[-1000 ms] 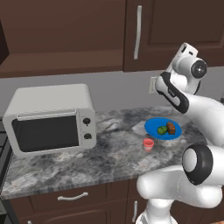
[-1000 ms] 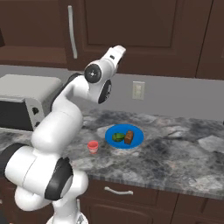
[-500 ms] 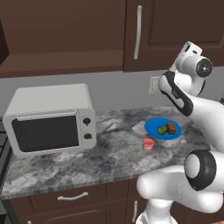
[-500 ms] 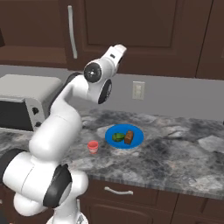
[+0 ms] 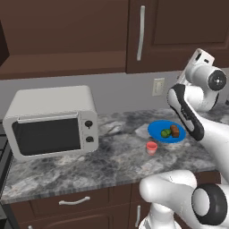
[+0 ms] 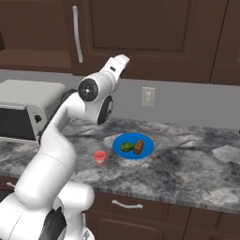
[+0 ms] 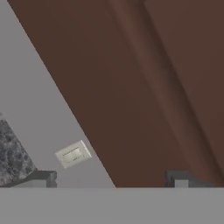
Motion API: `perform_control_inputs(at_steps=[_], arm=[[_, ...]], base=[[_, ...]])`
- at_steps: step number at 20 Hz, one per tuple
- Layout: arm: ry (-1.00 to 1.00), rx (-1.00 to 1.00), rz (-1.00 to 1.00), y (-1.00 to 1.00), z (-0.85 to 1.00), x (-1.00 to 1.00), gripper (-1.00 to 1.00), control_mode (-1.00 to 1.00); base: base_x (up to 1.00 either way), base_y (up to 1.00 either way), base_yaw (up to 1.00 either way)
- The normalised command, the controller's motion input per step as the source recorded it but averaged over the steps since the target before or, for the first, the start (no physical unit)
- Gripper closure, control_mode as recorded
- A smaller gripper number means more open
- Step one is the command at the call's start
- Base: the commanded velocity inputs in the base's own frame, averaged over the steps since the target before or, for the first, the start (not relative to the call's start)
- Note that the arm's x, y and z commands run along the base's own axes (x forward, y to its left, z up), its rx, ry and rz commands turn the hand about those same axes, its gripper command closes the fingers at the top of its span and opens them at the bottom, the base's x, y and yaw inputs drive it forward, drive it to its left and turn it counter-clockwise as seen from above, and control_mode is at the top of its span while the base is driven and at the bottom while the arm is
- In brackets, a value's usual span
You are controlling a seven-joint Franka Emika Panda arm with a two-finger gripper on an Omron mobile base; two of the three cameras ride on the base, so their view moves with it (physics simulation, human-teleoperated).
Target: Pick the avocado and bread from the counter and place them on the plate. Then pick the jam from the cabinet and place it next to the plate. Lastly close the cabinet door.
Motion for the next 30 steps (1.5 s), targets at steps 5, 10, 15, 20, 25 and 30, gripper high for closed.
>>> perform_control_inputs(at_steps=[5, 10, 15, 20, 25, 30], arm=[[-0.02, -0.11, -0.01, 0.54, -0.14, -0.46, -1.0, -1.0], [-0.05, -0.15, -0.08, 0.5, -0.03, -0.45, -1.0, -1.0], [-0.04, -0.12, -0.17, 0.42, -0.06, -0.43, -1.0, -1.0], [-0.03, -0.09, -0.23, 0.4, -0.1, -0.31, -1.0, -1.0], [-0.04, -0.06, -0.25, 0.38, -0.11, -0.3, -1.0, -1.0], [0.0, -0.05, -0.24, 0.33, -0.13, -0.26, -1.0, -1.0]], base=[[0.0, 0.0, 0.0], [0.0, 0.0, 0.0], [0.0, 0.0, 0.0], [0.0, 0.0, 0.0], [0.0, 0.0, 0.0], [0.0, 0.0, 0.0]])
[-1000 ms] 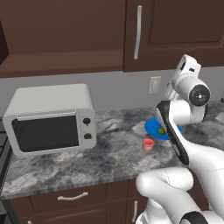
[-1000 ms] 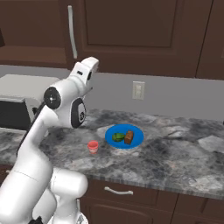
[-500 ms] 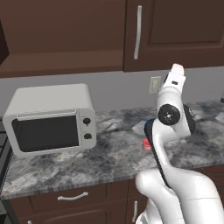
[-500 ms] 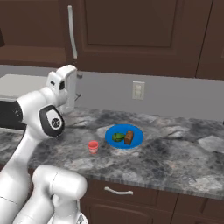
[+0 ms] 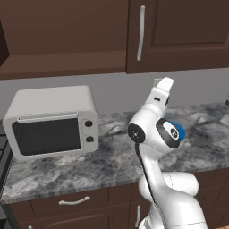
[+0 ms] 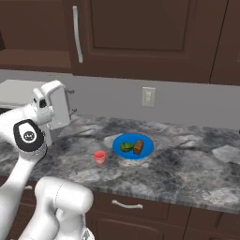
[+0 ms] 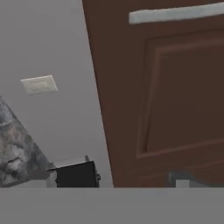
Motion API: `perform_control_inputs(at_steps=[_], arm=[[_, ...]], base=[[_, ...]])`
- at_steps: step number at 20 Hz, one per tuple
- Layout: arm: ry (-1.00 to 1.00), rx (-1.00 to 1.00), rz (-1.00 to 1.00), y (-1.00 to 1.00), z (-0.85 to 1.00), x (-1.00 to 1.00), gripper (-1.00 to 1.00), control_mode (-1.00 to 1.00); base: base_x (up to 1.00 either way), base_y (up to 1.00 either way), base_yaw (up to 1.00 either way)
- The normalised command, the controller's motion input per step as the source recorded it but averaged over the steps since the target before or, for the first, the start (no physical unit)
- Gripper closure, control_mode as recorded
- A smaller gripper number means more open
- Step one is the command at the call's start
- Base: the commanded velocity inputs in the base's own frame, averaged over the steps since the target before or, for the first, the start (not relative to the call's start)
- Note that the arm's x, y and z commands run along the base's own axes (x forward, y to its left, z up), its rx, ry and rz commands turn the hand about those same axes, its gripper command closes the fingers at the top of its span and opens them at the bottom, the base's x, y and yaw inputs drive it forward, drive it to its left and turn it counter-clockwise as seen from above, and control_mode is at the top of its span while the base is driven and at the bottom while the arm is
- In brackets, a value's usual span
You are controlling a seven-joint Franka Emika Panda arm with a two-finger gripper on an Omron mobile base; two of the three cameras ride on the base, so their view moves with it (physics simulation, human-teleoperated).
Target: Pick the avocado and bread from the counter and place them on the plate. Then pick the jam from the cabinet and place it next to the plate. Lastly close the cabinet door.
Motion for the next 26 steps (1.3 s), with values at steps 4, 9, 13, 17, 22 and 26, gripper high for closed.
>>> perform_control_inputs(at_steps=[4, 9, 13, 17, 22, 26], arm=[[0.0, -0.05, -0.22, 0.33, -0.16, -0.28, -1.0, -1.0], [0.0, -0.05, -0.2, 0.31, -0.14, -0.36, -1.0, -1.0], [0.0, -0.04, -0.2, 0.3, -0.14, -0.37, -1.0, -1.0], [0.0, -0.05, -0.19, 0.31, -0.2, -0.28, -1.0, -1.0], [0.01, -0.05, -0.15, 0.31, -0.23, -0.12, -1.0, -1.0], [0.02, -0.05, -0.14, 0.42, -0.1, -0.08, -1.0, -1.0]], base=[[0.0, 0.0, 0.0], [0.0, 0.0, 0.0], [0.0, 0.0, 0.0], [0.0, 0.0, 0.0], [0.0, 0.0, 0.0], [0.0, 0.0, 0.0]])
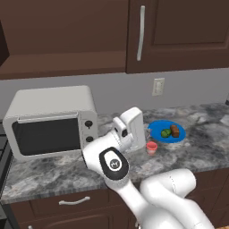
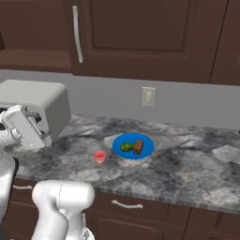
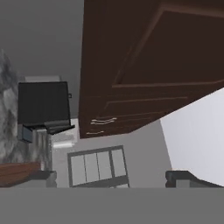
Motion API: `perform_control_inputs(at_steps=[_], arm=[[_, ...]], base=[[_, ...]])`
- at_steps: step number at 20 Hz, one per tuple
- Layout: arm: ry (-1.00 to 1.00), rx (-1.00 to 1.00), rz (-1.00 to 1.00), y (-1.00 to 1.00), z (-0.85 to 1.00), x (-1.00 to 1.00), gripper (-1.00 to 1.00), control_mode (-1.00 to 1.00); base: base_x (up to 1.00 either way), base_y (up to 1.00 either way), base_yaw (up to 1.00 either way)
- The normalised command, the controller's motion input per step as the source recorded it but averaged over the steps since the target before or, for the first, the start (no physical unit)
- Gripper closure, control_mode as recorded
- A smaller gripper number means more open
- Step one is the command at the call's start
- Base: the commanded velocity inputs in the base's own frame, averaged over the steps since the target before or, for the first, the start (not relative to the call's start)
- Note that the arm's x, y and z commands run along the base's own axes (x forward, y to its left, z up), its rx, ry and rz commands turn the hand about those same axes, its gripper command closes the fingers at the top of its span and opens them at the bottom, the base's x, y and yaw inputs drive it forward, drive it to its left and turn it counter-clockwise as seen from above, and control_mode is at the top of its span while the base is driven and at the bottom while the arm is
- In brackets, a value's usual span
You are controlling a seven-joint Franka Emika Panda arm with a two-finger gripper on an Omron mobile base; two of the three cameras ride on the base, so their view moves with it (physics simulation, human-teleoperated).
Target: Pick the avocado and bread from the counter and place them on the plate. Then pick the jam from the cabinet and place it next to the plate. Lastly close the cabinet door.
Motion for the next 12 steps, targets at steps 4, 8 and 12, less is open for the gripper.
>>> perform_control_inputs(at_steps=[4, 8, 12], arm=[[0.0, -0.04, -0.11, 0.42, -0.01, -0.18, -1.0, -1.0], [0.0, -0.05, -0.09, 0.5, 0.0, -0.16, -1.0, -1.0], [0.0, -0.05, -0.09, 0.5, 0.0, -0.14, -1.0, -1.0]], base=[[0.0, 0.0, 0.0], [0.0, 0.0, 0.0], [0.0, 0.0, 0.0]])
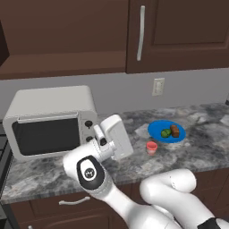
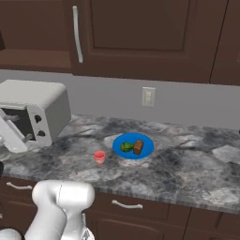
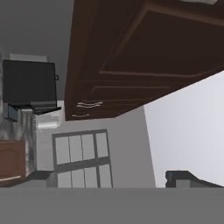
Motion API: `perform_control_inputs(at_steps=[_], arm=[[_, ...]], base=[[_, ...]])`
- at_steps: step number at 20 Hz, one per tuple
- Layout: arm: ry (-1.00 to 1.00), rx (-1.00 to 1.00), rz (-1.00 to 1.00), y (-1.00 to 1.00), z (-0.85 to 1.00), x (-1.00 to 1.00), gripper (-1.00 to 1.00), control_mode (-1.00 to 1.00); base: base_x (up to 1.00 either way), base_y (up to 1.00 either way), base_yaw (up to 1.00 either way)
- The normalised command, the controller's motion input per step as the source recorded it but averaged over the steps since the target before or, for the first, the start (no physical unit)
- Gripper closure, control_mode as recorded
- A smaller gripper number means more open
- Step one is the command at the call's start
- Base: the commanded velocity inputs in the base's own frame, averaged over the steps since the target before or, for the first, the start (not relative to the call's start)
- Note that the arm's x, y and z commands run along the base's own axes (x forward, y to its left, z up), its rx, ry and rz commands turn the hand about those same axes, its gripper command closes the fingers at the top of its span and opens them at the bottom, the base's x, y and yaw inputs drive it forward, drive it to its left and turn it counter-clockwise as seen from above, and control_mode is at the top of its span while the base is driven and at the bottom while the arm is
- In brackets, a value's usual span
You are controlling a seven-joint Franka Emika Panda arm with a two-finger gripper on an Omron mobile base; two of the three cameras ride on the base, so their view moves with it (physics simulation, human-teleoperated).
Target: Pick the avocado and bread from the counter and place them on the plate. Then pick the jam from the cabinet and place it next to the plate. Lastly close the cabinet door.
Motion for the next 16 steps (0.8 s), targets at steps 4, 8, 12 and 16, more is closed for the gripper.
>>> perform_control_inputs(at_steps=[4, 8, 12, 16], arm=[[0.0, -0.04, -0.08, 0.49, 0.0, -0.15, -1.0, -1.0], [0.0, -0.04, -0.07, 0.5, 0.0, -0.17, -1.0, -1.0], [0.0, -0.06, -0.07, 0.58, 0.0, -0.14, -1.0, -1.0], [0.0, -0.07, -0.06, 0.6, 0.0, -0.06, -1.0, -1.0]], base=[[0.0, 0.0, 0.0], [0.0, 0.0, 0.0], [0.0, 0.0, 0.0], [0.0, 0.0, 0.0]])
